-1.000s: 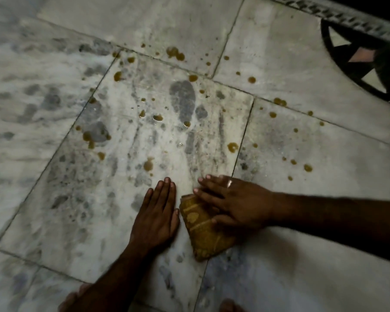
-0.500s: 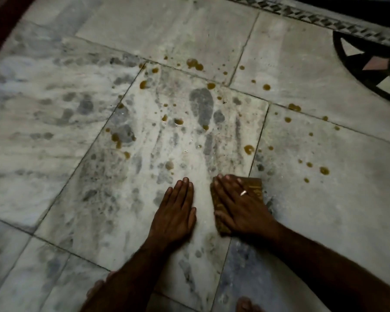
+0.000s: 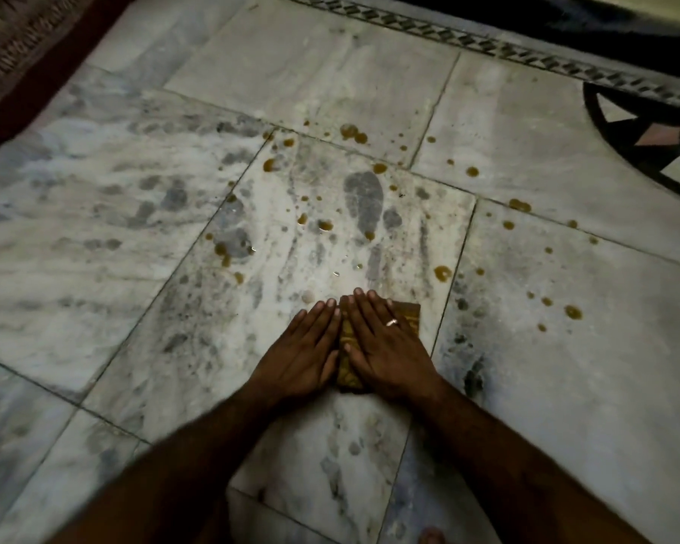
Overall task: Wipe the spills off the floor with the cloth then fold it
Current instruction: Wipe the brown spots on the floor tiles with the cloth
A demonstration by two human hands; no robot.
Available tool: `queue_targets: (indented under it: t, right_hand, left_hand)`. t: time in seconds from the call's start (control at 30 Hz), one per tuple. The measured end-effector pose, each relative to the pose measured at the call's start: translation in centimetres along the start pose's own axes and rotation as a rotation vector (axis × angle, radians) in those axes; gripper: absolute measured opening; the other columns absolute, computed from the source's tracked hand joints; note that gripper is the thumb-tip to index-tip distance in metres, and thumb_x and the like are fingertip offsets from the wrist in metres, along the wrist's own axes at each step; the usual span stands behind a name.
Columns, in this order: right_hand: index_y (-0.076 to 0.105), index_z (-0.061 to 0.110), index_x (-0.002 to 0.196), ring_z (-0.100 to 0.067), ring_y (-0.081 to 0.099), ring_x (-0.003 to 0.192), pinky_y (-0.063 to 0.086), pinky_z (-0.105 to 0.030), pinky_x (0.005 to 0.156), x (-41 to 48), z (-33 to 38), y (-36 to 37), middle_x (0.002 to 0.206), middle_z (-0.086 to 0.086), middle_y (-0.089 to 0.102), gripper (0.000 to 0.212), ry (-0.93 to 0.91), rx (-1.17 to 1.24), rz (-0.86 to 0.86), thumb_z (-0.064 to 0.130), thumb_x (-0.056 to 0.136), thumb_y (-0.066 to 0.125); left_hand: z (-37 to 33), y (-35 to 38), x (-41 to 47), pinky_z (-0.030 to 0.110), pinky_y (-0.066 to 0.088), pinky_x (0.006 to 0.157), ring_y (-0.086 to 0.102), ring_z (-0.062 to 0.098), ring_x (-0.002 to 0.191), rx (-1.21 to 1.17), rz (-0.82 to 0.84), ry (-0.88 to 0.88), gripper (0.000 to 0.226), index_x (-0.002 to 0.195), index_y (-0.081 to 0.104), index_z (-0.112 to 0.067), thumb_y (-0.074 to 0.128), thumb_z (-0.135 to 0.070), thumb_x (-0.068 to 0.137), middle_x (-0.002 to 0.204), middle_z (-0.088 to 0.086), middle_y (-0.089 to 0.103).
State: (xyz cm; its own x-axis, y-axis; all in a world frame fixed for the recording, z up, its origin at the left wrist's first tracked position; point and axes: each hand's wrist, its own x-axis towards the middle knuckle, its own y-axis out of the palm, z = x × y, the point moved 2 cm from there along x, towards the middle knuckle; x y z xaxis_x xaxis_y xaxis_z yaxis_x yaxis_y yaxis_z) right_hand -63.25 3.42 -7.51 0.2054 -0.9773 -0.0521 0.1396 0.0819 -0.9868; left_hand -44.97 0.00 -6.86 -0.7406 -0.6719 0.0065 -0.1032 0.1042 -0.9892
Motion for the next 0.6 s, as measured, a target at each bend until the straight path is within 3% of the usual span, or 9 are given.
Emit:
queue_targets:
  t: [0.13, 0.3, 0.43, 0.6]
  right_hand:
    - [0.032, 0.008, 0.157, -0.029, 0.027, 0.153, 0.013, -0.045, 0.123, 0.0, 1.0, -0.3, 0.164, -0.014, 0.032, 0.070, 0.123, 0.037, -0.004, 0.049, 0.101, 0.031]
    - [0.030, 0.010, 0.158, -0.027, 0.021, 0.155, 0.010, -0.045, 0.124, 0.1, 2.5, -0.2, 0.165, -0.013, 0.030, 0.071, 0.215, 0.061, -0.010, 0.051, 0.101, 0.030]
    - [0.033, 0.009, 0.157, -0.029, 0.027, 0.153, 0.016, -0.045, 0.122, -0.3, 2.6, -0.4, 0.163, -0.014, 0.034, 0.068, 0.225, 0.033, -0.047, 0.049, 0.101, 0.034]
    - [0.023, 0.012, 0.160, -0.026, 0.012, 0.157, 0.014, -0.046, 0.126, -1.5, 2.6, 0.6, 0.169, -0.011, 0.018, 0.068, 0.236, -0.012, -0.033, 0.049, 0.104, 0.030]
  left_hand:
    - [2.3, -2.8, 3.6, 0.048, 0.031, 0.120, 0.035, 0.036, 0.145, 0.011, 0.093, 0.161, 0.063, 0.149, 0.039, 0.001, 0.029, -0.041, 0.103, 0.156, 0.023, 0.037]
    - [5.3, -6.3, 3.7, 0.047, 0.009, 0.120, 0.017, 0.032, 0.151, 0.104, 0.238, 0.388, 0.070, 0.156, 0.023, -0.004, 0.007, -0.049, 0.104, 0.163, 0.018, 0.020]
    - [6.0, -4.0, 1.9, 0.041, 0.015, 0.125, 0.028, 0.030, 0.148, 0.128, 0.185, 0.403, 0.065, 0.155, 0.029, -0.005, 0.016, -0.045, 0.106, 0.160, 0.017, 0.031]
    - [4.5, 0.6, -0.4, 0.044, 0.021, 0.121, 0.019, 0.029, 0.153, -0.021, 0.140, 0.266, 0.064, 0.156, 0.024, -0.005, 0.030, -0.043, 0.106, 0.165, 0.016, 0.020]
